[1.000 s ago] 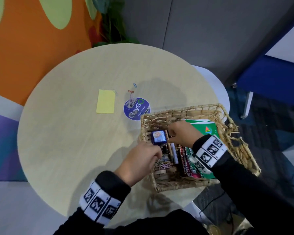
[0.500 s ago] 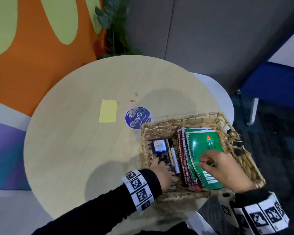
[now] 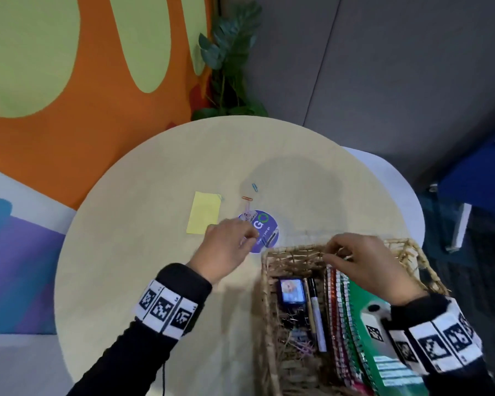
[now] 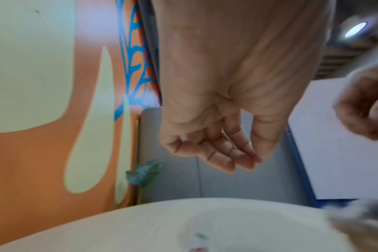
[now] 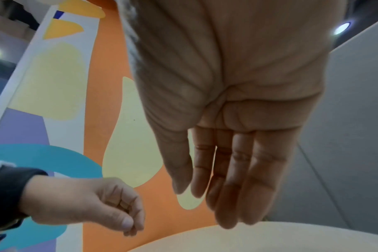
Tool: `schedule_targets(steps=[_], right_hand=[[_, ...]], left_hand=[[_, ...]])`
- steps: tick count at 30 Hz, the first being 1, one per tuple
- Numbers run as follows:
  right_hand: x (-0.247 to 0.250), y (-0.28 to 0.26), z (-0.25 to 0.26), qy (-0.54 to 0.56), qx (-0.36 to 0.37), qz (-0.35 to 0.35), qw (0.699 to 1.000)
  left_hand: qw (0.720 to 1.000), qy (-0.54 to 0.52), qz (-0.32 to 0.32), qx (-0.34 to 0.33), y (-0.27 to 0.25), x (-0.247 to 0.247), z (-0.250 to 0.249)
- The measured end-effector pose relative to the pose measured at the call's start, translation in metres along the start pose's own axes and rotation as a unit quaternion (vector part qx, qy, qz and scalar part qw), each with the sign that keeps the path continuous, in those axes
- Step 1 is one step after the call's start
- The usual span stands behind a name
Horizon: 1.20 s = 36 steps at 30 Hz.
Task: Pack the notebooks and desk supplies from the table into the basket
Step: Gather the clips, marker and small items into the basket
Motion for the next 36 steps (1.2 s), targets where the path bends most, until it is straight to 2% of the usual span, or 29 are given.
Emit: schedule_targets(steps=[5,8,12,16,21,30,32,36], right_hand=[[0.005,0.109,0.035,-0.033,0.047,0.007,0.998],[-0.024,0.184,0.046,-0.066,0.05,0.044,0.996],[-0.08,0.257,0.046,-0.112,0.029,0.095,0.989],[-0.123,0.294,0.032,-0.16,-0.002,0.141,0.977],[-0.137,0.315,0.021,-0.172,-0.019,0.146,0.974],[-0.124,0.305,0.029,-0.175,0.003,0.189,0.966],[-0.103,0.289,0.036,-0.152,0.02,0.169,0.974],[-0.041,0.236,0.046,-0.103,0.062,0.084,0.989]], left_hand=[[0.991,-0.005,-0.085,0.104,0.051,0.022,0.093],[0.986,-0.01,-0.085,0.142,0.079,0.015,0.127],[0.982,-0.022,-0.085,0.166,0.104,0.004,0.152],[0.982,-0.034,-0.087,0.164,0.117,-0.002,0.167],[0.988,-0.016,-0.067,0.138,0.132,-0.002,0.175],[0.993,0.092,0.067,0.0,0.173,-0.032,0.164],[0.99,0.112,0.072,-0.037,0.18,-0.036,0.164],[0.98,0.151,0.082,-0.097,0.188,-0.042,0.156]])
Point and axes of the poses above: each hand's wrist, its own y-axis towards the middle knuckle, its own x-axis out of the back of the hand, z = x × y, the point moved 9 cm from there along y, towards the middle knuckle, and after that the axes turned 3 degrees about z, right-handed, at the moved point
